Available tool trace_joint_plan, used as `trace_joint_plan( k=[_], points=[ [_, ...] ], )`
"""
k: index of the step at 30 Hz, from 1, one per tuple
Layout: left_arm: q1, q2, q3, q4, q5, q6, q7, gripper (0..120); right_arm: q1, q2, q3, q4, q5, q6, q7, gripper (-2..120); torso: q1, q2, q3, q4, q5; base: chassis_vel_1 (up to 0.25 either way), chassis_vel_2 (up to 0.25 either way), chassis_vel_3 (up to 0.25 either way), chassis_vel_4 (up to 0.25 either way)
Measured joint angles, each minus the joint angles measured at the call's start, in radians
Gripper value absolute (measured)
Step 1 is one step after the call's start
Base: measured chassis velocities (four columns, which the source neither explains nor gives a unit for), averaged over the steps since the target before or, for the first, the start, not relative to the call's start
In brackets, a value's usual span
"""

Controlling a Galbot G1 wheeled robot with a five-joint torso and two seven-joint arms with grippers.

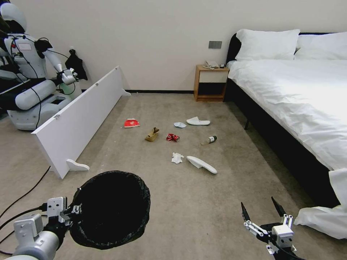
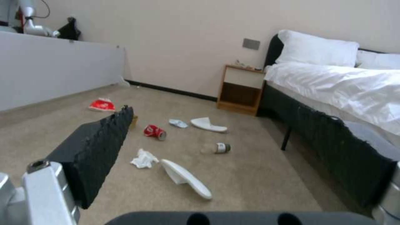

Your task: Pick up the trash bin, then pick up the garbage from the floor and place it into the trash bin.

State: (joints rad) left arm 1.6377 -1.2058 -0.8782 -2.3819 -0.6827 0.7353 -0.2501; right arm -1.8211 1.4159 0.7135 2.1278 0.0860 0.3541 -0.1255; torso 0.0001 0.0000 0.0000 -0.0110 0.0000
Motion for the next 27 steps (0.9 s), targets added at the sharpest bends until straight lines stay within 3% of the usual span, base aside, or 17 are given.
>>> trace_joint_plan(
  k=[27],
  points=[
    [-0.001,0.002,0.006,-0.004,-0.002,0.000,0.003,4,-0.001,0.001,0.007,0.005,0.014,0.002,-0.022,100,0.000,0.000,0.000,-0.0001,0.0000,-0.138,0.131,0.131,-0.137]
  ],
)
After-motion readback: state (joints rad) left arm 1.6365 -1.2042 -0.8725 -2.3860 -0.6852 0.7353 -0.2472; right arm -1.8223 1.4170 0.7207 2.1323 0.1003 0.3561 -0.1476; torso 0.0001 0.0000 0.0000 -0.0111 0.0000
